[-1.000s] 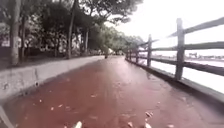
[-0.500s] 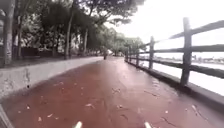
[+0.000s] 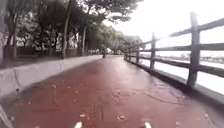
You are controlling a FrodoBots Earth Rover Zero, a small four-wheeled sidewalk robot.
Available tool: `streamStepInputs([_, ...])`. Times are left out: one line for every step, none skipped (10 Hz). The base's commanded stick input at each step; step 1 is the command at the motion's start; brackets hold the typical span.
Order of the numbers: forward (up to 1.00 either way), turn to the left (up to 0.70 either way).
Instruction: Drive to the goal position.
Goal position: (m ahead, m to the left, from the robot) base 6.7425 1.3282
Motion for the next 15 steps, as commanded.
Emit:
streamStepInputs([0.50, 0.00])
streamStepInputs([0.50, 0.00])
streamStepInputs([0.50, 0.00])
streamStepInputs([0.50, 0.00])
streamStepInputs([0.50, 0.00])
streamStepInputs([0.50, 0.00])
streamStepInputs([0.50, 0.00])
streamStepInputs([0.50, 0.00])
streamStepInputs([0.50, 0.00])
streamStepInputs([0.50, 0.00])
streamStepInputs([0.50, 0.00])
streamStepInputs([0.50, 0.00])
streamStepInputs([0.50, 0.00])
streamStepInputs([0.50, 0.00])
streamStepInputs([0.50, 0.00])
